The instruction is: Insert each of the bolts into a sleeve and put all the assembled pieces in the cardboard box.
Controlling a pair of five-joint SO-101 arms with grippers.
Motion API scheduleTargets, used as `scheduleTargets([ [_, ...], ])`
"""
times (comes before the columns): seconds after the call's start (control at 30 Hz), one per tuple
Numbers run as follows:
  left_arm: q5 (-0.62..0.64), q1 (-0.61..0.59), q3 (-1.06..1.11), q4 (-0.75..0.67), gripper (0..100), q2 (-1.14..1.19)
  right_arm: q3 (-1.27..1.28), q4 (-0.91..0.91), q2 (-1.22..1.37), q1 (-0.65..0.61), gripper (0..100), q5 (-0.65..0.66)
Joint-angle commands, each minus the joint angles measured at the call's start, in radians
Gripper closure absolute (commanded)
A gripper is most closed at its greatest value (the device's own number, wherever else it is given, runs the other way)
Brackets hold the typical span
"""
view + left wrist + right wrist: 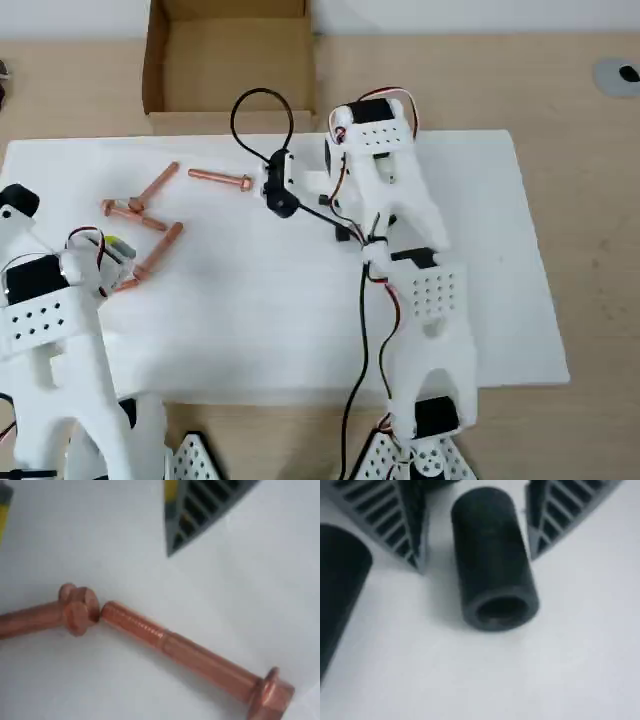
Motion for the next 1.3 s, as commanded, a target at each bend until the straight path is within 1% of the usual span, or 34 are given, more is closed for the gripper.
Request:
scheduleTargets([
  [0.0,-0.009,-0.008,-0.012,-0.003,76,-0.019,0.002,0.008,0.010,0.012,81.8,0.005],
  [0.07,-0.009,-0.008,-0.012,-0.003,76,-0.019,0.016,0.003,0.008,0.013,81.8,0.003],
  [0.27,-0.009,-0.008,-0.012,-0.006,76,-0.019,0.013,-0.028,0.004,0.036,81.8,-0.066],
  [0.43,-0.006,-0.006,-0.012,-0.012,76,-0.019,-0.013,-0.026,0.004,0.051,81.8,-0.097],
  [0.73,-0.009,-0.006,-0.009,-0.012,76,-0.019,-0.010,-0.026,0.004,0.044,81.8,-0.141],
  [0.87,-0.009,-0.003,-0.014,-0.012,76,-0.019,0.030,-0.018,0.004,0.036,81.8,-0.169],
  [1.07,-0.011,-0.002,-0.054,-0.012,76,-0.012,0.105,-0.020,0.004,0.031,81.8,-0.186],
  [1.27,-0.011,0.000,-0.074,-0.012,76,-0.012,0.108,-0.023,0.004,0.022,81.8,-0.186],
])
